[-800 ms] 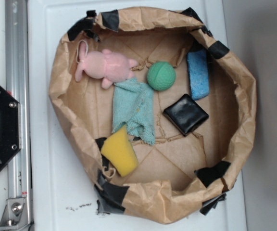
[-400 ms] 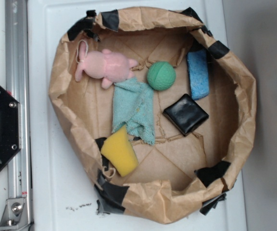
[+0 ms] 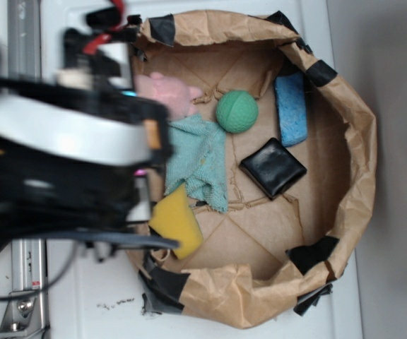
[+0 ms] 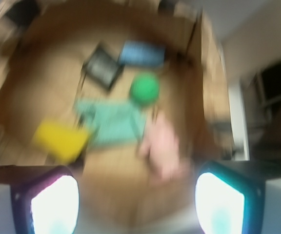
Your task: Grab the blue sponge.
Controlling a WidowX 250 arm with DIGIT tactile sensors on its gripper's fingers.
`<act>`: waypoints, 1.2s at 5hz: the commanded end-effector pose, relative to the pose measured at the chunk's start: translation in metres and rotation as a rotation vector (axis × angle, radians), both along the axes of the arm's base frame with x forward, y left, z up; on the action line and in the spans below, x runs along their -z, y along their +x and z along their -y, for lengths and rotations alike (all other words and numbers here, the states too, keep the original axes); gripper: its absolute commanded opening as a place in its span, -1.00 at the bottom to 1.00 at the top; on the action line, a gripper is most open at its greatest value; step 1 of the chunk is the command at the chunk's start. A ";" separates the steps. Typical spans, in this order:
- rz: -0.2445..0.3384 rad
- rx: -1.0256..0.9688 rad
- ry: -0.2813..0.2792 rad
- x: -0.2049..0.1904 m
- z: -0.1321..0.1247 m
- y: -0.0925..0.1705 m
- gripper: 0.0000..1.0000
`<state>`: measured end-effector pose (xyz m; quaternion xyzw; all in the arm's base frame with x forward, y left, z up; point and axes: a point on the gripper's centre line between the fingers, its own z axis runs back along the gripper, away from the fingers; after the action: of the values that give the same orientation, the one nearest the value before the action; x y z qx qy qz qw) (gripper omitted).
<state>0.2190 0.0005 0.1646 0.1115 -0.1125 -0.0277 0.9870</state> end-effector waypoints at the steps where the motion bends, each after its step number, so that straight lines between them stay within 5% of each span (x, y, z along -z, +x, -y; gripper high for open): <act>1: 0.038 0.283 -0.068 0.041 -0.024 0.058 1.00; 2: 0.028 0.428 0.031 0.057 -0.026 0.073 1.00; 4: -0.021 0.521 0.129 0.090 -0.027 0.086 1.00; 6: -0.060 0.567 0.097 0.106 -0.044 0.087 1.00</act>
<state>0.2946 0.0453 0.0430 0.1066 -0.0857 -0.3074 0.9417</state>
